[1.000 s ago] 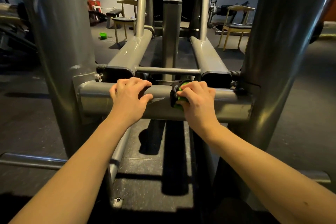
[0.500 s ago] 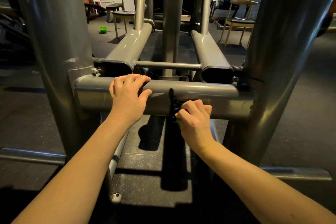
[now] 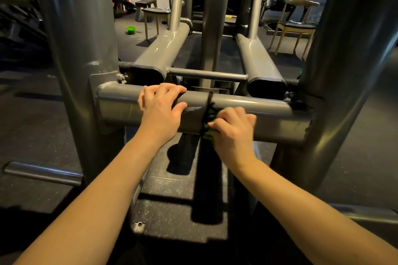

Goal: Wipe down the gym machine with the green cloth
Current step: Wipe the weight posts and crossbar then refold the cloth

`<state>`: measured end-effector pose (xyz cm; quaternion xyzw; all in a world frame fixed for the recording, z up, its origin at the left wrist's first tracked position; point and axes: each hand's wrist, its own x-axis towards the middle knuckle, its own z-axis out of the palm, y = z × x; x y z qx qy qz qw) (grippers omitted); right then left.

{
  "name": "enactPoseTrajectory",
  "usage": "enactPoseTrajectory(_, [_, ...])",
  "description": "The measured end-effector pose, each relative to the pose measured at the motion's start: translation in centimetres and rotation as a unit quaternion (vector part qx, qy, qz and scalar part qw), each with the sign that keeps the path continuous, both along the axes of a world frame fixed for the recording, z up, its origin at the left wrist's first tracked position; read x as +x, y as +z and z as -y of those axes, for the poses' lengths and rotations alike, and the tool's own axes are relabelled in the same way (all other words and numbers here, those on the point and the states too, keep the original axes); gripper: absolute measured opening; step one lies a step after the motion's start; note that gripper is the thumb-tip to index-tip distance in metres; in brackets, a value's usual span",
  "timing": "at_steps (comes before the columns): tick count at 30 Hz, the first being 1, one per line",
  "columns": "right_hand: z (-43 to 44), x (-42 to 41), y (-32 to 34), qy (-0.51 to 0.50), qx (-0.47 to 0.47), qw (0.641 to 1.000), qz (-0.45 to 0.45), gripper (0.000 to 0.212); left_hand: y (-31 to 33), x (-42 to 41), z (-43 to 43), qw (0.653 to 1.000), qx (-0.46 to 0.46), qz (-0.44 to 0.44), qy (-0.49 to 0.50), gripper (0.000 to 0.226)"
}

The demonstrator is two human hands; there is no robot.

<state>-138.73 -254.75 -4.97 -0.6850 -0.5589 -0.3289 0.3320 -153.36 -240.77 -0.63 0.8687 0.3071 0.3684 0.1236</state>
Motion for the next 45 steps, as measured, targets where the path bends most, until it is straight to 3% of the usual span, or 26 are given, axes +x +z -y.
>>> enactPoseTrajectory(3, [-2.7,-2.3,1.2,0.012,-0.025,0.999,0.015,0.015,0.3,-0.2,0.0,1.000,-0.001,-0.014,0.008,0.035])
enactPoseTrajectory(7, [1.1,0.9,2.7,-0.015,-0.004,1.000,-0.002,0.010,0.9,-0.5,-0.1,0.999,-0.007,-0.029,-0.012,0.036])
enactPoseTrajectory(9, [3.0,3.0,3.4,-0.036,-0.007,0.999,-0.022,0.019,1.1,-1.0,-0.5,1.000,0.005,-0.023,-0.015,0.038])
enactPoseTrajectory(12, [2.9,3.7,4.3,-0.029,-0.086,0.994,-0.054,0.044,1.2,-3.0,-1.8,0.999,0.031,0.018,0.041,0.039])
enactPoseTrajectory(15, [0.7,2.1,6.3,-0.008,-0.136,0.986,-0.101,0.037,1.1,-4.9,-3.1,0.995,0.007,0.017,0.103,0.033])
enactPoseTrajectory(20, [-5.6,-0.6,9.9,0.018,-0.264,0.948,-0.177,0.023,1.5,-4.6,-3.8,0.994,-0.011,-0.004,0.104,0.026])
enactPoseTrajectory(23, [-8.9,-1.9,12.1,0.084,-0.318,0.906,-0.265,0.029,1.6,-4.5,-3.8,0.994,-0.025,-0.007,0.106,0.026])
enactPoseTrajectory(26, [-10.1,-2.3,13.3,0.109,-0.363,0.880,-0.286,0.037,1.7,-4.6,-3.7,0.994,-0.030,-0.011,0.107,0.027])
enactPoseTrajectory(31, [-6.7,1.6,13.8,0.079,-0.395,0.880,-0.253,0.014,1.6,-4.8,-3.9,0.994,-0.040,-0.003,0.102,0.026])
enactPoseTrajectory(35, [-4.4,3.5,13.5,0.054,-0.370,0.887,-0.271,0.017,1.1,-4.7,-4.4,0.995,-0.040,0.009,0.093,0.027])
enactPoseTrajectory(40, [-10.4,-1.5,12.9,0.087,-0.365,0.886,-0.274,0.029,1.4,-5.0,-4.9,0.994,-0.065,-0.015,0.083,0.032])
enactPoseTrajectory(45, [-14.0,-4.4,12.9,0.103,-0.365,0.880,-0.287,0.029,2.3,-5.1,-4.7,0.993,-0.070,-0.029,0.088,0.035])
